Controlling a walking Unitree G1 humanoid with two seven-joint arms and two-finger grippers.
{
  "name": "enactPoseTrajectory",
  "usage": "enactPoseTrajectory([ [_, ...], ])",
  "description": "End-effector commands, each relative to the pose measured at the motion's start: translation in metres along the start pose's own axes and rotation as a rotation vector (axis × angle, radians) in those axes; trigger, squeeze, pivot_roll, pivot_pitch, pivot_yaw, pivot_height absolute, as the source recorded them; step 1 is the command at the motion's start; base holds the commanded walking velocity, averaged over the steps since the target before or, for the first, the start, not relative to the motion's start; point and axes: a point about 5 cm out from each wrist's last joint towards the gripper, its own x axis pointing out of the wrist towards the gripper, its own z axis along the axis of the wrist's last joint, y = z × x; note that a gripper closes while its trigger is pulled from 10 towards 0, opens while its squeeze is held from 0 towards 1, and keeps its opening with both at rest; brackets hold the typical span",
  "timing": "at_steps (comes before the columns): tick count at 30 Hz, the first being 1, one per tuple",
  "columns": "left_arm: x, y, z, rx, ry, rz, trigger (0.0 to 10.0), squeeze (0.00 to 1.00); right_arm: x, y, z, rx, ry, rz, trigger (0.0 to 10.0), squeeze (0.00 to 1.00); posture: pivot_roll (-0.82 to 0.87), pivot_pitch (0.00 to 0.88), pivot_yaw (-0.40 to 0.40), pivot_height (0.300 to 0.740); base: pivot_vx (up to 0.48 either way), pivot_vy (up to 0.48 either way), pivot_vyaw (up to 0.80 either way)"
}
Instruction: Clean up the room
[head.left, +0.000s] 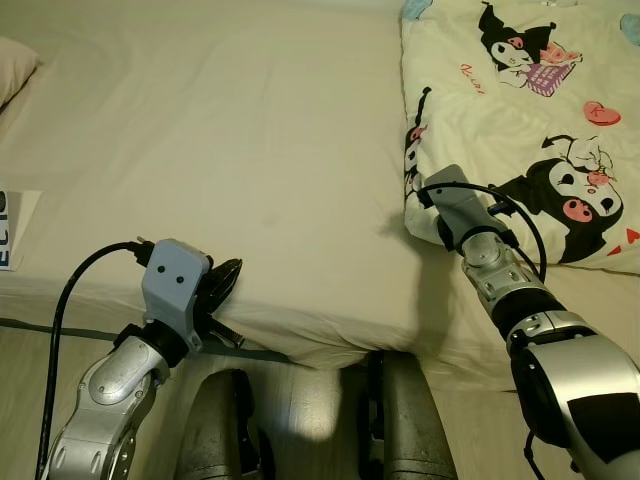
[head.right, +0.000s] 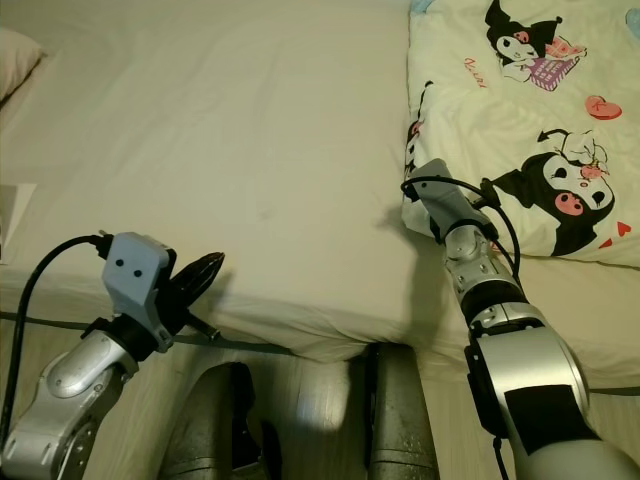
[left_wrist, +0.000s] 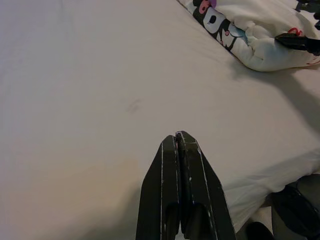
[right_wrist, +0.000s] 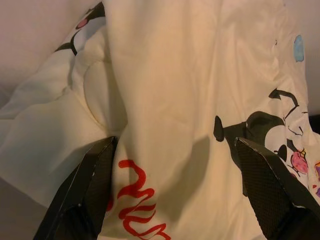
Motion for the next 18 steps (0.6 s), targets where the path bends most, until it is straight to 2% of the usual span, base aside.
enactPoseTrajectory([
  [1,-0.003,-0.004,0.0,-0.001,0.013,-0.035,10.0,0.0,-0.003,0.002,-0.021,0.055,0.072,0.004,9.6,0.0,0.14,0.483,0.008,0.589,0.0,0.0,0.0],
  [3,-0.003,-0.004,0.001,0.0,0.013,-0.036,10.0,0.0,-0.003,0.002,-0.021,0.074,0.07,0.004,9.6,0.0,0.14,0.483,0.008,0.589,0.0,0.0,0.0],
  [4,-0.002,-0.004,0.001,0.001,0.014,-0.035,10.0,0.0,-0.003,0.001,-0.02,0.096,0.063,-0.001,5.5,0.0,0.14,0.483,0.008,0.589,0.0,0.0,0.0],
  [5,-0.002,-0.003,0.001,0.002,0.014,-0.033,10.0,0.0,-0.003,0.0,-0.017,0.107,0.048,-0.006,4.4,0.0,0.14,0.484,0.011,0.589,0.0,0.0,0.0],
  [7,-0.002,-0.003,0.001,0.002,0.014,-0.032,10.0,0.0,-0.002,0.0,-0.016,0.103,0.042,-0.006,4.4,0.0,0.14,0.484,0.011,0.589,0.0,0.0,0.0],
  [8,-0.001,-0.003,0.0,0.005,0.016,-0.032,10.0,0.0,-0.002,0.001,-0.015,0.095,0.03,-0.003,10.0,0.0,0.13,0.478,0.011,0.589,0.0,0.0,0.0],
  [12,-0.001,-0.003,-0.003,0.009,0.024,-0.029,10.0,0.0,-0.003,0.004,-0.012,0.111,0.015,0.005,10.0,0.0,0.11,0.464,0.009,0.589,0.0,0.0,0.0],
  [15,-0.006,0.004,-0.03,-0.025,0.152,0.056,10.0,0.0,-0.003,0.011,-0.001,0.331,0.027,0.011,10.0,0.0,0.03,0.409,0.003,0.589,0.0,0.0,0.0],
  [16,-0.006,0.004,-0.03,-0.025,0.152,0.056,10.0,0.0,-0.003,0.011,-0.001,0.331,0.027,0.011,10.0,0.0,0.03,0.409,0.003,0.589,0.0,0.0,0.0],
  [17,-0.009,0.008,-0.042,-0.066,0.214,0.115,10.0,0.0,-0.002,0.014,0.005,0.407,0.026,0.016,10.0,0.0,0.01,0.387,0.006,0.589,0.0,0.0,0.0],
  [18,-0.012,0.013,-0.054,-0.091,0.257,0.182,10.0,0.0,-0.003,0.023,0.021,0.477,-0.022,0.045,10.0,0.0,-0.01,0.337,0.006,0.589,0.0,0.0,0.0],
])
